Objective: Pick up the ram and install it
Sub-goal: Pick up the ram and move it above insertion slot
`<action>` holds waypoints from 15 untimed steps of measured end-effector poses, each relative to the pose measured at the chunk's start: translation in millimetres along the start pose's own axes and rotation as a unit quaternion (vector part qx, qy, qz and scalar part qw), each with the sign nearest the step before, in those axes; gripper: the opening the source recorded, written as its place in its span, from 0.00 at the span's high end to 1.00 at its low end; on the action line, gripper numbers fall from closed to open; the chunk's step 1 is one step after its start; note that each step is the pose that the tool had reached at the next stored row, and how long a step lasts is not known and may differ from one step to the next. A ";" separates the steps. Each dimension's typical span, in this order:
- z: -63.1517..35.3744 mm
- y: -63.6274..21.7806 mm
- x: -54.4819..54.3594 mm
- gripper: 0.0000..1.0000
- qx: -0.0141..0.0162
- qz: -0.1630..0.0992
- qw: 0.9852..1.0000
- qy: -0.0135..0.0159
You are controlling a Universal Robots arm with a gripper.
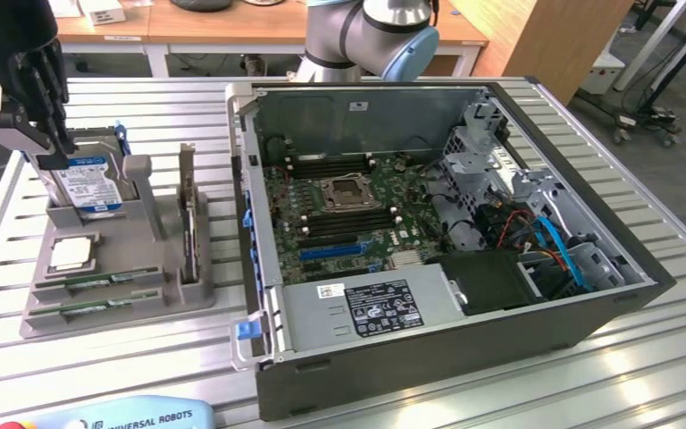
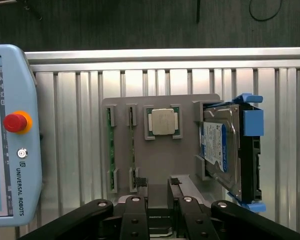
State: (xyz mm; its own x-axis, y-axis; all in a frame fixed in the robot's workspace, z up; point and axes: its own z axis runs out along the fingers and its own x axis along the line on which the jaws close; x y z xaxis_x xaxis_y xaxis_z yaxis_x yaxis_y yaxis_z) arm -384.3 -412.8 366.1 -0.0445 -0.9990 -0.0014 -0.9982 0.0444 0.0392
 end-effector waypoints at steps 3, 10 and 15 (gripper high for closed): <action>0.3 0.0 0.3 0.71 0.000 0.000 1.000 0.000; 0.2 1.2 4.0 0.71 0.000 0.000 1.000 0.000; 0.2 1.4 4.8 0.71 0.000 0.000 1.000 0.000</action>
State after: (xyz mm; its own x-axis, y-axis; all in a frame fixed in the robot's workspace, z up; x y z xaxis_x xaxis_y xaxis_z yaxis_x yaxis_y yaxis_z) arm -385.9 -417.6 366.0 -0.0445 -0.9990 -0.0015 -0.9982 0.0445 0.0390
